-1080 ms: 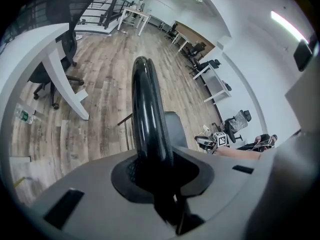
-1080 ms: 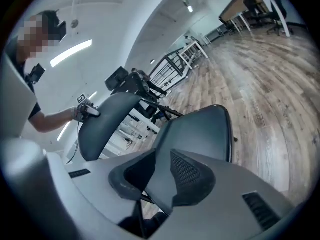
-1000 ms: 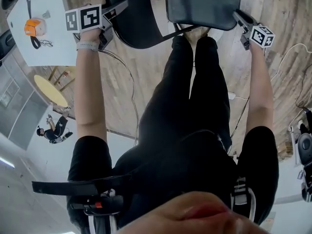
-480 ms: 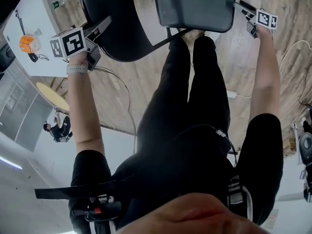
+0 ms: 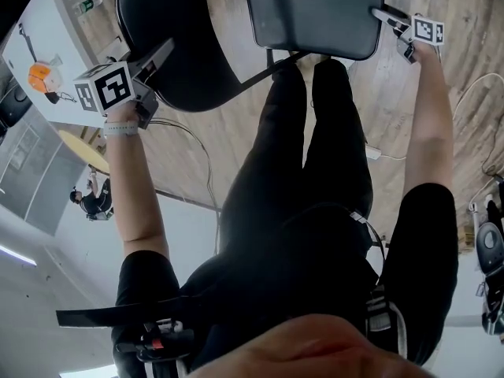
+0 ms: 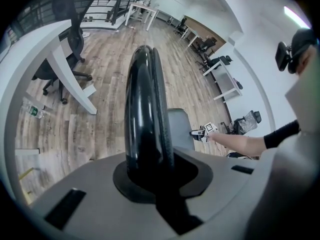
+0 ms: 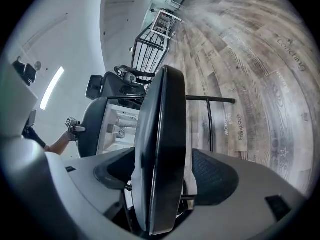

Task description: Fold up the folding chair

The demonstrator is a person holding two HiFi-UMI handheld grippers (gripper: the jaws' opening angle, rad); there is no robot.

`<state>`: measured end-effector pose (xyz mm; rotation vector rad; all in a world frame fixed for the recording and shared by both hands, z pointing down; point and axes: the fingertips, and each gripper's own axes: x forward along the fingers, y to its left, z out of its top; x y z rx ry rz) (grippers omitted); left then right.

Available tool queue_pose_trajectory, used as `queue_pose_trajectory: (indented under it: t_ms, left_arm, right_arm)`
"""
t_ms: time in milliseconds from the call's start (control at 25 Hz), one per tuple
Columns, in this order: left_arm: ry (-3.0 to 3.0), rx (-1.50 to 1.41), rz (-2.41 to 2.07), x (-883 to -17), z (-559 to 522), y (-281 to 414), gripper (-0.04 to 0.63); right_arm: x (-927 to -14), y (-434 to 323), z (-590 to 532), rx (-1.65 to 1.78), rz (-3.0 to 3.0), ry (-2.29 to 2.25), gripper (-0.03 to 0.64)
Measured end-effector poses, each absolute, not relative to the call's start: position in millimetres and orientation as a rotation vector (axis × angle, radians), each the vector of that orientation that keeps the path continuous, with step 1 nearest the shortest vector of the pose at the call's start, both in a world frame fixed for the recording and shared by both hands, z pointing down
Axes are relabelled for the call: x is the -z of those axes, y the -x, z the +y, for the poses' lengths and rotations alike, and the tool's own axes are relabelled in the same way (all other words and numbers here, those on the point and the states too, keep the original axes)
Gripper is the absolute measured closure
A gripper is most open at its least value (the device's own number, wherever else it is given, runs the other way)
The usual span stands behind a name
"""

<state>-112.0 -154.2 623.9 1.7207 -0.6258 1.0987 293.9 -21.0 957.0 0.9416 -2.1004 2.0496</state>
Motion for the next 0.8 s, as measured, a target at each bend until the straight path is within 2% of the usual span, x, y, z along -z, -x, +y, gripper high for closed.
queue_pose_trajectory:
  t_ms: [280,440,800]
  left_arm:
    - [-1.701,-1.100,-0.629,-622,-153,110,0.541]
    - [-1.704,-1.100,-0.629,-622,-153,109,0.543]
    - [-1.707,-1.107,-0.622,-616,-152,111,0.546]
  right_arm:
    - [-964,-278,-22,-2.137,-2.127,-0.843,0.285]
    - [-967,-279,-22,-2.204,-2.129,-0.845,0.322]
    - [-946,-268,-29,-2.245,-2.240,-0.763,0.344]
